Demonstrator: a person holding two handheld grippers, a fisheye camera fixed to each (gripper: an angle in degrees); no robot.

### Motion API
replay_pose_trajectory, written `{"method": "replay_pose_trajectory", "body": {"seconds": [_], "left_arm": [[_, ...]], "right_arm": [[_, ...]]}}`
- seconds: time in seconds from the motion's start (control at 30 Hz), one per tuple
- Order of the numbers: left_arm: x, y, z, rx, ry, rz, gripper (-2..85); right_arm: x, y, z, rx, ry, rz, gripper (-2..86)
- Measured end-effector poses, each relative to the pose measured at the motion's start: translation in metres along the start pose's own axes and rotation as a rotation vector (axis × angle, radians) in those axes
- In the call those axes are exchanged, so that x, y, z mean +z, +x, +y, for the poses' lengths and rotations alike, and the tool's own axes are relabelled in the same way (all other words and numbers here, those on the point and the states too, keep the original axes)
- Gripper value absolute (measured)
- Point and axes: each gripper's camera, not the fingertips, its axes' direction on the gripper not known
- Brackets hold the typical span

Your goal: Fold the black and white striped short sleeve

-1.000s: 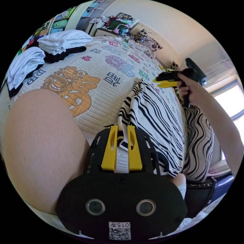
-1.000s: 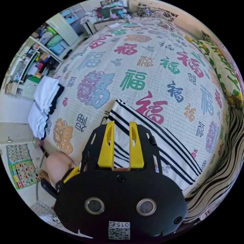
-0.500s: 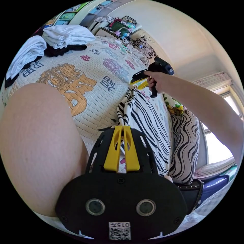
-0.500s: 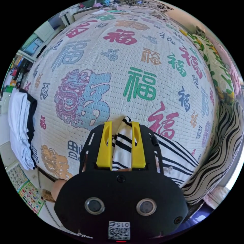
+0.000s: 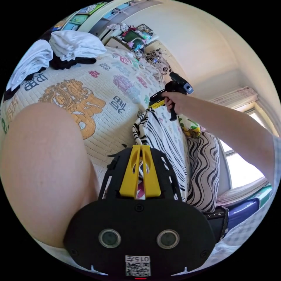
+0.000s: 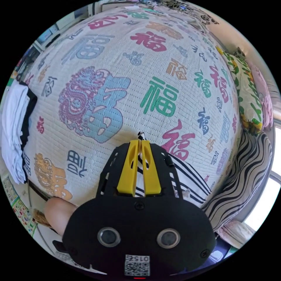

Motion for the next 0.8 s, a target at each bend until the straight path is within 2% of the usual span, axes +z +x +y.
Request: {"method": "replay_pose_trajectory", "body": {"seconds": [0.13,0.27,0.4,0.5,0.63,0.8], "left_arm": [[-0.034,-0.006,0.002,-0.027,0.105,0.097,-0.9],[-0.082,-0.016,0.001,-0.036,0.247,0.134,-0.9],[-0.104,-0.010,0.003,0.037,0.246,0.101,-0.9],[-0.102,0.013,0.018,0.142,0.209,0.145,-0.9],[-0.075,0.077,0.053,0.360,0.128,0.131,-0.9],[-0.012,0.152,0.100,0.569,-0.004,0.208,-0.8]], "right_arm": [[-0.031,0.005,-0.004,0.022,0.060,-0.011,-0.2],[-0.076,0.004,-0.004,-0.040,0.157,-0.230,-0.2],[-0.102,0.000,0.002,-0.118,0.188,-0.281,0.2],[-0.109,0.029,0.020,-0.134,0.196,-0.339,0.5],[-0.112,0.123,0.066,-0.107,0.210,-0.415,0.6],[-0.092,0.270,0.139,0.004,0.227,-0.593,0.5]]}}
